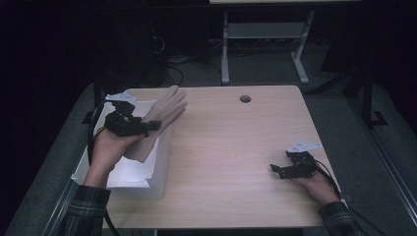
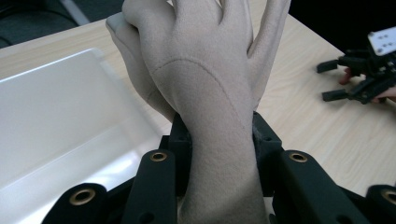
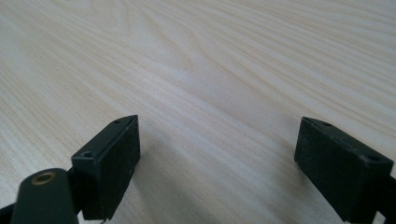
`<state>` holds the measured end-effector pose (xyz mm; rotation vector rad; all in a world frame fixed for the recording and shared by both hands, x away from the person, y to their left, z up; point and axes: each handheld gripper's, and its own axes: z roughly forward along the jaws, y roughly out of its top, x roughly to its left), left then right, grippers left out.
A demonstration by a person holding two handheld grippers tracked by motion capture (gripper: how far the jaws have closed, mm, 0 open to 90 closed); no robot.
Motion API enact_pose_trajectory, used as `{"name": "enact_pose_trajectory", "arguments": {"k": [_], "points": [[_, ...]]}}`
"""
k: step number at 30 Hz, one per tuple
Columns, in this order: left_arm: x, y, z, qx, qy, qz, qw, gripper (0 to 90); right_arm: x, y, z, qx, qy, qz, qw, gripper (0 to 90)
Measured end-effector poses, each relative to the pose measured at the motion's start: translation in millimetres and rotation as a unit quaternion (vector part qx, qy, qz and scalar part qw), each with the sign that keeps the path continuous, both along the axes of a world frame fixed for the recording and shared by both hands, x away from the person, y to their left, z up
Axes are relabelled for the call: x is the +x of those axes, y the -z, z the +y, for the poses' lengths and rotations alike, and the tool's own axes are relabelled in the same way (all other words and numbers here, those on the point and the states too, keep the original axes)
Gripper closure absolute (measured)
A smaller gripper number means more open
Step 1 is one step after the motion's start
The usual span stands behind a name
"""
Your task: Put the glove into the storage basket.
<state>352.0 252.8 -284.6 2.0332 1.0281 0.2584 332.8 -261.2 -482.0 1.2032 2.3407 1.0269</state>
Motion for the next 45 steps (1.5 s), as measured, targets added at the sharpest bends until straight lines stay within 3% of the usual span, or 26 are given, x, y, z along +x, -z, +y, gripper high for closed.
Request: {"name": "enact_pose_trajectory", "arguments": {"k": [7, 11, 20, 32, 38, 45], "points": [[-9.2, 6.3, 35.4, -0.01, -0.047, -0.001, 0.9988, 68.0, 0.0, 0.0, 0.0, 0.0, 0.0, 0.0, 1.0, 13.9], [-12.1, 14.4, 51.6, -0.001, -0.068, 0.001, 0.9977, 68.0, 0.2, 0.1, -0.4, -0.002, -0.001, -0.002, 1.0, 13.9], [-13.3, 40.6, 74.0, 0.016, -0.12, 0.009, 0.9926, 68.0, 0.2, 0.1, -0.3, -0.001, 0.0, -0.001, 1.0, 13.9], [-2.3, 88.3, 71.5, 0.042, -0.142, 0.04, 0.9882, 67.9, 0.2, 0.1, -0.3, -0.001, 0.0, -0.001, 1.0, 13.9], [5.6, 108.4, 67.1, 0.063, -0.134, 0.058, 0.9874, 67.8, 0.2, 0.1, -0.3, -0.002, 0.0, -0.001, 1.0, 13.9], [12.5, 126.9, 60.5, 0.085, -0.132, 0.079, 0.9845, 67.2, 0.2, 0.1, -0.3, -0.001, 0.0, -0.001, 1.0, 13.9]]}}
